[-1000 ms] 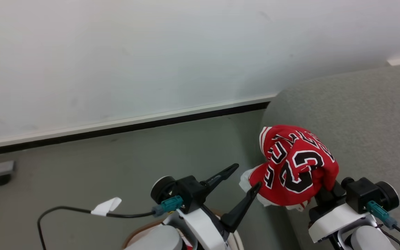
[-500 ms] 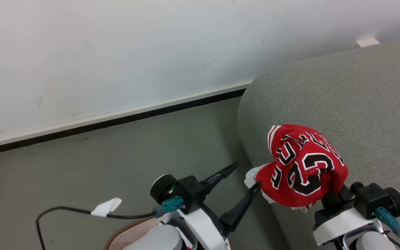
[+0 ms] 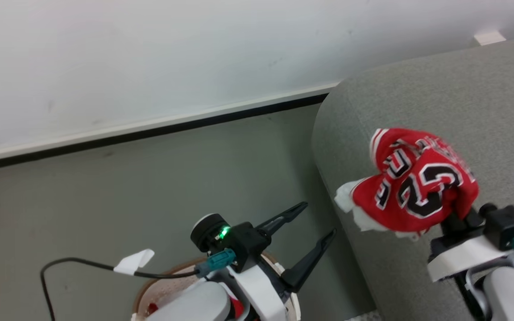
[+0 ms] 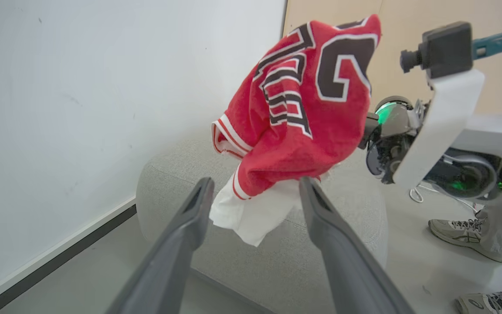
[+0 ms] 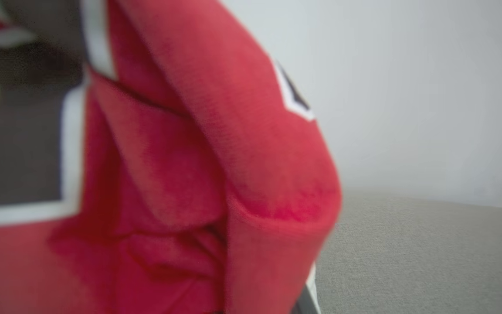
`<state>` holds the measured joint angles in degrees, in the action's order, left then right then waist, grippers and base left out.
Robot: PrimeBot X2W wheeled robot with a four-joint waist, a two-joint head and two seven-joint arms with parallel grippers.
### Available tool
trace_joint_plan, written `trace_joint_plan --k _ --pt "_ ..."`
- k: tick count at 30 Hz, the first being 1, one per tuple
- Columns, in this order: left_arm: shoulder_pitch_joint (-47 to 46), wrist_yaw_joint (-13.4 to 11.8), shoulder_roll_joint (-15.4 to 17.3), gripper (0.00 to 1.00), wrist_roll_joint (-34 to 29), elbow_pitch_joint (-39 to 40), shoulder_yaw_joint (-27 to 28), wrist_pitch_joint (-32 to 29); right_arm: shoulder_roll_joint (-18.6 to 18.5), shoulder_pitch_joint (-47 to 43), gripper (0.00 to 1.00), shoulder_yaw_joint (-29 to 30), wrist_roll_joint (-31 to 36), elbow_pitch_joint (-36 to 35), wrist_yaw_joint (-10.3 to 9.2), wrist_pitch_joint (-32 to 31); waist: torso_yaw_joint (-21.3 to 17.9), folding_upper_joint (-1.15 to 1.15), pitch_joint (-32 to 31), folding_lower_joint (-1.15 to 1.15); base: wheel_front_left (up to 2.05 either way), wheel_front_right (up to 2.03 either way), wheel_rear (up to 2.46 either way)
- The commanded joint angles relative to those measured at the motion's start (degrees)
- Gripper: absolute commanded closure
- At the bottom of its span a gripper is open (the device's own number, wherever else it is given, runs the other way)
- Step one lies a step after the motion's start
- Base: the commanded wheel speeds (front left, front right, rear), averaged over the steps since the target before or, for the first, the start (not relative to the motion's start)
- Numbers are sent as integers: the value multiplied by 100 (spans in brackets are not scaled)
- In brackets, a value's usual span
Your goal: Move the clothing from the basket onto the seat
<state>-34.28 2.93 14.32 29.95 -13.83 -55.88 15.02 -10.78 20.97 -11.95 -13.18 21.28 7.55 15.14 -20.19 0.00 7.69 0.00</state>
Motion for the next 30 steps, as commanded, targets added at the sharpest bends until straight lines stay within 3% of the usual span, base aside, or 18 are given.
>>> trace_joint_plan --k 1,11,20,26,30 --pt "-62 10 65 0 -50 39 -5 10 -99 154 100 81 34 67 -12 -33 86 0 154 0 0 0 0" --pt "-455 107 482 0 -513 326 -96 -4 -810 1282 100 657 165 506 -12 -448 397 0 1149 0 0 0 0" --pt "-828 148 806 0 -693 614 -43 -56 -1446 2176 100 1594 383 1159 -12 -954 669 0 2041 0 0 0 0" --pt "-1030 159 965 0 -762 749 12 -76 -1729 2710 100 2121 901 1722 -13 -1190 799 0 2496 0 0 0 0" --pt "-1075 144 1032 0 -774 798 57 -62 -1629 2855 100 2292 1321 2060 -12 -1527 852 0 2665 0 0 0 0"
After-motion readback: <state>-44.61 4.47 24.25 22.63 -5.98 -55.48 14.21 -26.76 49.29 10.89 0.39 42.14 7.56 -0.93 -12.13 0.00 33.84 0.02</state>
